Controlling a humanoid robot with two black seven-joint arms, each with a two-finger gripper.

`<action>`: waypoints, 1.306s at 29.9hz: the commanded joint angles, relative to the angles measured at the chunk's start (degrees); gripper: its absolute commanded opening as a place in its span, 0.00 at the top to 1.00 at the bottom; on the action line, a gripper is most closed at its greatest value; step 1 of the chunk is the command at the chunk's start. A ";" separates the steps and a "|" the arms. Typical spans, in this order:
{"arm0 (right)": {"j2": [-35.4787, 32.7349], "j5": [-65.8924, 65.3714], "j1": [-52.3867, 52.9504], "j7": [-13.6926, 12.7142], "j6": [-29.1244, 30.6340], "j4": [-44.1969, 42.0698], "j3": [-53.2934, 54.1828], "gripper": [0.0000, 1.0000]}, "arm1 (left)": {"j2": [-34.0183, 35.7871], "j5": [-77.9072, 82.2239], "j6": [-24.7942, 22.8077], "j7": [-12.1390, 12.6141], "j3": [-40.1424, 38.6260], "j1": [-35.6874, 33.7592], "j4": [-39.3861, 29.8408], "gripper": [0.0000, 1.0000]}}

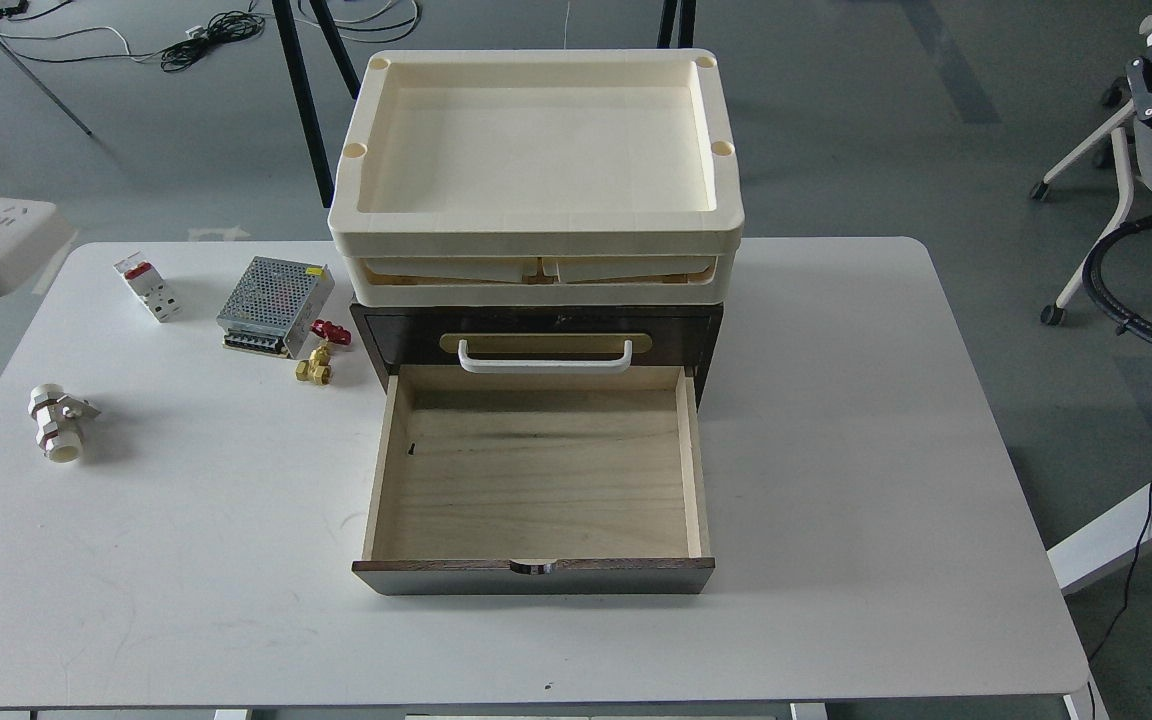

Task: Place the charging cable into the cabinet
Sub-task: 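Lift the power strip with the left hand toward the open drawer, then carry the power strip over the open drawer and lower it inside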

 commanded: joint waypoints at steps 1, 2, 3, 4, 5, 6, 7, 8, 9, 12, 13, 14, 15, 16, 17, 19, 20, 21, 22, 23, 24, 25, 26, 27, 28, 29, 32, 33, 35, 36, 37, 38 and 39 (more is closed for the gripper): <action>-0.12 -0.01 -0.17 0.00 0.00 0.01 -0.01 0.01 | 9.30 -0.14 -6.30 -0.01 -5.37 -1.24 -13.65 0.89; -0.12 -0.01 -0.17 0.00 0.00 0.01 -0.01 0.01 | 11.59 -0.15 -8.15 -0.01 -7.31 -1.33 -17.00 0.89; -0.12 -0.01 -0.17 0.00 0.00 -0.07 -0.01 0.01 | 11.68 -0.32 -10.60 -0.01 -9.24 -1.33 -20.95 0.89; -0.12 -0.01 -0.17 0.00 0.00 -0.07 -0.01 0.01 | 11.68 -0.58 -12.80 -0.01 -10.48 -1.33 -24.29 0.89; -0.12 -0.01 -0.17 0.00 0.00 -0.07 0.08 0.01 | 11.68 -1.37 -13.87 -0.01 -10.93 -1.33 -26.59 0.89; -0.12 -0.01 -0.17 0.00 0.00 -0.07 -0.01 0.01 | 11.68 -2.86 -14.49 -0.01 -11.02 -1.33 -28.26 0.89; -0.03 -0.01 -0.17 0.00 0.00 -0.07 -0.01 0.01 | 11.68 -4.00 -14.58 -0.01 -10.93 -1.33 -28.63 0.89; -0.12 -0.09 -0.17 0.00 0.00 -0.07 -0.01 0.01 | 11.68 -4.53 -14.58 -0.01 -10.84 -1.25 -28.55 0.89; -0.12 -0.09 -0.26 0.00 0.00 -0.07 -0.01 0.01 | 11.68 -5.15 -14.93 -0.01 -10.67 -1.16 -28.54 0.89; -0.12 -0.09 -0.26 0.00 0.00 -0.16 -0.01 0.01 | 11.68 -7.26 -15.11 -0.01 -7.96 -1.07 -28.54 0.89; -0.12 -0.09 -0.26 0.00 0.00 -0.16 -0.01 0.01 | 11.68 -8.05 -15.11 -0.01 -6.99 -1.07 -28.54 0.89; -0.12 -0.09 -0.26 0.00 0.00 -0.25 -0.01 0.01 | 11.68 -8.93 -15.11 -0.01 -6.28 -1.07 -28.54 0.89; -0.03 -0.09 -0.26 0.00 0.00 -0.25 -0.01 0.01 | 11.68 -10.07 -15.11 -0.01 -5.66 -0.98 -28.54 0.89; -0.12 -0.09 -0.26 0.00 0.00 -0.25 -0.01 0.01 | 11.68 -11.12 -15.11 -0.01 -4.96 -0.89 -28.54 0.89; -0.12 -0.09 -0.26 0.00 0.00 -0.25 -0.01 0.00 | 10.31 -12.35 -15.11 -0.01 -3.82 -0.81 -28.54 0.89; -0.12 -0.09 -0.26 0.00 0.00 -0.25 -0.01 0.01 | 7.76 -14.72 -15.02 -0.01 -1.97 -0.81 -28.54 0.89; -0.12 -0.09 -0.26 0.00 0.00 -0.25 -0.01 0.01 | 6.26 -15.87 -14.94 -0.01 -1.36 -0.72 -28.54 0.89; -0.12 -0.09 -0.26 0.00 0.00 -0.25 -0.10 0.01 | 4.77 -16.92 -14.85 -0.01 -0.92 -0.54 -28.54 0.89; -0.12 -0.09 -0.18 0.00 0.00 -0.25 -0.10 0.01 | 3.45 -17.89 -14.85 -0.01 -0.56 -0.28 -28.54 0.89; -0.12 -0.09 -0.17 0.00 0.00 -0.25 -0.10 0.01 | 2.57 -18.42 -14.76 -0.01 -0.30 -0.10 -28.54 0.89; -0.12 -0.09 -0.17 0.00 0.00 -0.25 -0.10 0.01 | 1.60 -19.56 -14.85 -0.01 -0.30 0.25 -28.54 0.89; -0.12 -0.09 -0.17 0.00 0.00 -0.25 -0.10 0.01 | 1.07 -20.96 -14.85 -0.01 -0.30 0.25 -28.54 0.89; -0.12 -0.18 -0.09 0.00 0.00 -0.25 -0.18 0.01 | 0.45 -22.37 -15.02 -0.01 -0.30 0.08 -28.54 0.89; -0.12 -0.09 -0.09 0.00 0.00 -0.25 -0.18 0.01 | -0.33 -22.90 -15.20 -0.01 -0.56 -0.27 -28.54 0.89; -0.12 -0.18 -0.09 0.00 0.00 -0.25 -0.18 0.01 | -1.47 -23.34 -15.20 -0.01 -0.91 -0.63 -28.54 0.89; -0.12 -0.18 -0.09 0.00 0.00 -0.34 -0.18 0.01 | -2.35 -23.61 -15.46 -0.01 -1.52 -0.98 -28.54 0.89; -0.12 -0.18 0.00 0.00 0.00 -1.39 -0.36 0.01 | -5.52 -26.15 -19.31 -0.01 -5.20 -2.12 -28.46 0.89; -0.12 -0.18 0.00 0.00 0.00 -1.83 -0.36 0.01 | -7.01 -27.29 -20.29 -0.01 -6.26 -2.12 -28.46 0.89; -0.12 -0.18 0.09 0.00 0.00 -2.44 -0.53 0.01 | -10.00 -29.67 -21.61 -0.01 -7.76 -2.04 -28.28 0.89; -0.12 -0.18 0.09 0.00 0.00 -2.45 -0.54 0.01 | -10.88 -29.68 -21.79 -0.01 -7.77 -1.95 -28.11 0.89; -0.12 -0.18 0.09 0.00 0.00 -2.53 -0.54 0.01 | -11.76 -29.68 -21.70 -0.01 -7.68 -1.69 -27.84 0.89; -0.12 -0.18 0.09 0.00 0.00 -2.62 -0.62 0.01 | -12.46 -29.68 -21.70 -0.01 -7.59 -1.34 -27.84 0.89; -0.12 -0.18 0.00 0.00 0.00 -2.62 -0.62 0.01 | -12.82 -29.68 -21.70 -0.01 -7.42 -0.90 -27.84 0.89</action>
